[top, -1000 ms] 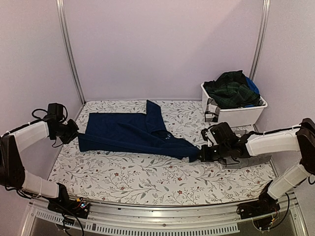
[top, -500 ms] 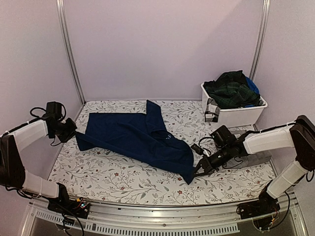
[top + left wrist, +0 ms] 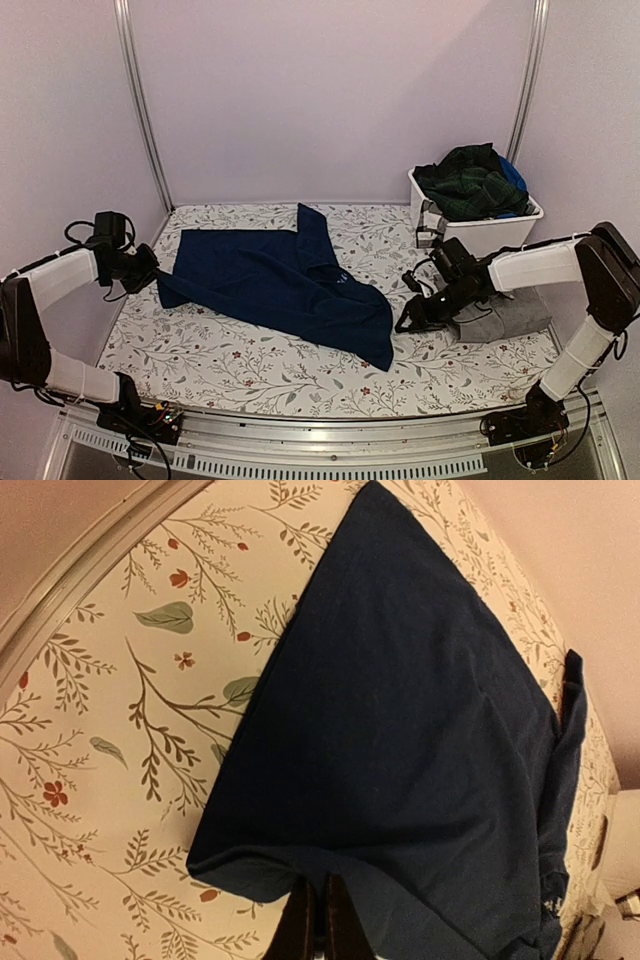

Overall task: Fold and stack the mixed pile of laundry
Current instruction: Pick up the flattened T-shirt from the center of the board.

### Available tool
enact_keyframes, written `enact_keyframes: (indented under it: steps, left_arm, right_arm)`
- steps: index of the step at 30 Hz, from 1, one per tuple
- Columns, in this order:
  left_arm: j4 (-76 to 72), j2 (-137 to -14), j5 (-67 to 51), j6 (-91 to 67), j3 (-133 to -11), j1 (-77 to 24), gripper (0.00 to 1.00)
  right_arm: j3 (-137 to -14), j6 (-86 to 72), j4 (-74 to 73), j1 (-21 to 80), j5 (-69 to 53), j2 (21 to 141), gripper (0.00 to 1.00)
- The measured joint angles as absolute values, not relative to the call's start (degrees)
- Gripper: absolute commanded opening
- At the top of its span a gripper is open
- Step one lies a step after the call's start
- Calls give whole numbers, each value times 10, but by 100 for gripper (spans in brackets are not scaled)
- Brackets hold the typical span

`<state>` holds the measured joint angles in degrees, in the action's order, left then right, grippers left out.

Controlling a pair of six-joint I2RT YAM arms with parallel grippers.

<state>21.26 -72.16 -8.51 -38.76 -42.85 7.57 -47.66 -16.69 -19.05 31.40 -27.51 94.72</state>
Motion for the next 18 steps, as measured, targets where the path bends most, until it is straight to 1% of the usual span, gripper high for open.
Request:
enact_keyframes:
  steps: [4,8,10,14,17,18]
  left_arm:
    - [206,-715,-93,-386,-424,76,0]
    - [201,-715,-100,-386,-423,76,0]
    - [199,-715,-101,-386,-423,76,0]
    - [198,-715,-101,-386,-423,76,0]
    - [197,-714,-101,-387,-423,76,0]
    - [197,-714,-100,-388,-423,76,0]
  right_arm:
    - [-404,-205,-172,334,-279,872,63]
    - [-329,-276,-147,401,-283,758,63]
    - [-305,-312,-121,431,-282,729,62]
    - [-284,-370,-78,456,-273,739,61]
    - [-284,-396,-44,463,-260,781,60]
    - [-284,-402,-36,465,-253,798,58]
